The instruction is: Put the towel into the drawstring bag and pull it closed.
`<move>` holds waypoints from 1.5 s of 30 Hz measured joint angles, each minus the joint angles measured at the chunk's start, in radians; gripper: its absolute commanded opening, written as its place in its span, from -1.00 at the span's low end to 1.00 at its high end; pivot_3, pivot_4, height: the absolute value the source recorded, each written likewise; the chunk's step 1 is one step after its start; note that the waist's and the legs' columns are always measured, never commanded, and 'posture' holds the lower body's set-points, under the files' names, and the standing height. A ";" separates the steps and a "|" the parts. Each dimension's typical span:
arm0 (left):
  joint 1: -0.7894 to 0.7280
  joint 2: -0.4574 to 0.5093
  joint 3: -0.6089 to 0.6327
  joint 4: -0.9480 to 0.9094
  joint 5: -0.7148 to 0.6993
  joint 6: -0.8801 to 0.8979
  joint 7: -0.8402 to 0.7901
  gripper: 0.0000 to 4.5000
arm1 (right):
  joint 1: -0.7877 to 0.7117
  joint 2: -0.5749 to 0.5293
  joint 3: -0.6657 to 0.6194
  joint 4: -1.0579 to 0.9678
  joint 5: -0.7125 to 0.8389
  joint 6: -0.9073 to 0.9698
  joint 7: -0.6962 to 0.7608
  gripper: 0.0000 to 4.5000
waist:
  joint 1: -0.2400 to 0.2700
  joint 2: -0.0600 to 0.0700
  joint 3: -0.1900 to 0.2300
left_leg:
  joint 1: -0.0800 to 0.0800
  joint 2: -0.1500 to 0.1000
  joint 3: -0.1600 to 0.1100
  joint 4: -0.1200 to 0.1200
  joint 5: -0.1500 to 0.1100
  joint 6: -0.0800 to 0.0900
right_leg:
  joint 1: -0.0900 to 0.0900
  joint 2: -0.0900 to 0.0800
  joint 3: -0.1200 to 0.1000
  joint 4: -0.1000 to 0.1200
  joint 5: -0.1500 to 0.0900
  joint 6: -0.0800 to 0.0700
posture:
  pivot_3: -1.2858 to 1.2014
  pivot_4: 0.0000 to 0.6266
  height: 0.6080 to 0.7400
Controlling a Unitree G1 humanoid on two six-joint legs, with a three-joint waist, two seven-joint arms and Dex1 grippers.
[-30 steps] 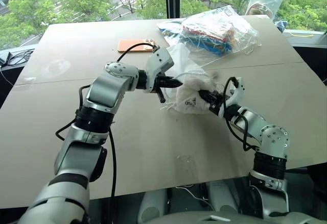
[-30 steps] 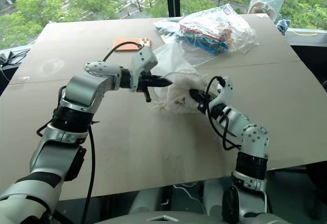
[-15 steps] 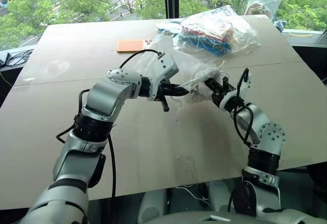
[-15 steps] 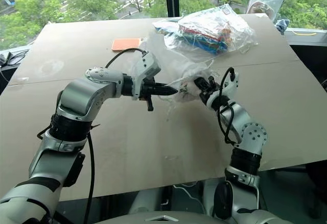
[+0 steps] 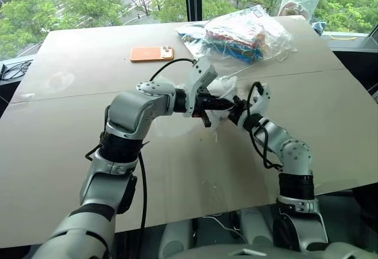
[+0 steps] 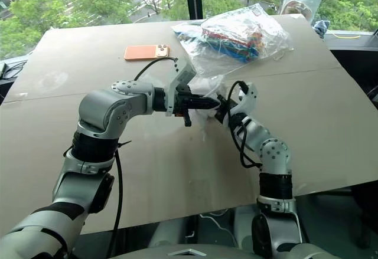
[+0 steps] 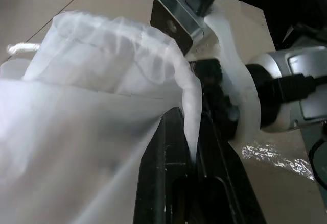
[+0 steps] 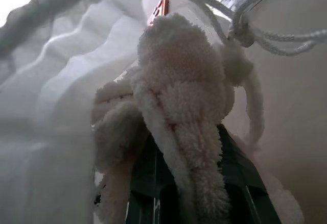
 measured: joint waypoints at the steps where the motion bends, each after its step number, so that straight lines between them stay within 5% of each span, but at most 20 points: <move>1: 0.000 0.000 0.000 0.003 -0.003 0.002 0.007 -1.00 | 0.001 -0.032 0.041 -0.011 -0.043 0.000 0.028 -1.00 | 0.000 0.000 0.000 | 0.000 0.000 0.000 0.000 0.000 0.000 | 0.000 0.000 0.000 0.000 0.000 0.000 | 0.03 -0.52 1.00; 6: 0.004 0.035 -0.003 0.009 -0.008 -0.007 0.009 -1.00 | 0.022 -0.126 0.144 -0.054 -0.164 0.002 0.162 -1.00 | 0.001 0.000 0.000 | 0.000 0.000 0.000 0.000 0.000 0.000 | 0.000 0.000 0.000 0.000 0.000 0.000 | 0.03 -0.52 1.00; 12: 0.013 0.085 -0.041 0.076 0.029 -0.101 -0.028 -1.00 | 0.026 -0.249 0.219 -0.102 -0.273 0.021 0.294 0.07 | 0.004 0.000 0.000 | 0.000 0.000 0.000 0.000 0.000 0.000 | 0.000 0.000 0.000 0.000 0.000 0.000 | 0.03 -0.52 1.00; 20: 0.011 0.127 -0.042 0.142 0.060 -0.174 -0.063 -1.00 | 0.078 -0.403 0.177 -0.210 -0.356 0.079 0.316 0.07 | 0.010 -0.001 0.000 | 0.000 -0.001 0.000 0.000 0.000 0.000 | 0.000 0.000 -0.001 -0.001 0.000 0.000 | 0.03 -0.52 1.00; 26: 0.011 0.124 -0.042 0.142 0.069 -0.201 -0.074 -1.00 | 0.097 -0.384 0.147 -0.277 -0.318 0.158 0.334 0.07 | 0.013 -0.001 0.000 | 0.000 0.000 0.000 0.000 0.000 0.000 | 0.000 0.000 -0.001 -0.001 0.000 0.000 | 0.03 -0.52 1.00; 30: 0.011 0.124 -0.043 0.139 0.071 -0.216 -0.081 -1.00 | 0.090 -0.347 0.149 -0.274 -0.314 0.178 0.340 -0.31 | 0.014 -0.001 0.000 | 0.000 0.000 0.000 0.000 0.000 0.000 | 0.000 0.000 -0.001 -0.001 0.000 0.000 | 0.03 -0.52 1.00; 31: 0.011 0.124 -0.042 0.134 0.071 -0.218 -0.083 -1.00 | 0.077 -0.334 0.156 -0.266 -0.317 0.182 0.343 -0.58 | 0.014 -0.001 0.000 | 0.000 0.000 0.000 0.000 0.000 0.000 | 0.000 0.000 -0.001 -0.001 0.000 0.000 | 0.03 -0.52 1.00; 34: 0.011 0.119 -0.042 0.118 0.069 -0.220 -0.086 -1.00 | 0.053 -0.316 0.174 -0.249 -0.327 0.186 0.362 -0.95 | 0.015 -0.001 0.000 | 0.000 0.000 0.000 0.000 0.000 0.000 | 0.000 0.000 -0.001 -0.001 0.000 0.000 | 0.03 -0.52 1.00; 45: 0.017 0.132 -0.039 0.023 0.029 -0.201 -0.122 -1.00 | -0.053 -0.199 0.235 -0.073 -0.473 -0.041 0.467 -0.95 | 0.016 -0.001 0.000 | 0.000 -0.001 0.000 0.000 0.000 0.000 | 0.000 0.000 -0.001 -0.001 0.000 0.000 | 0.03 -0.52 1.00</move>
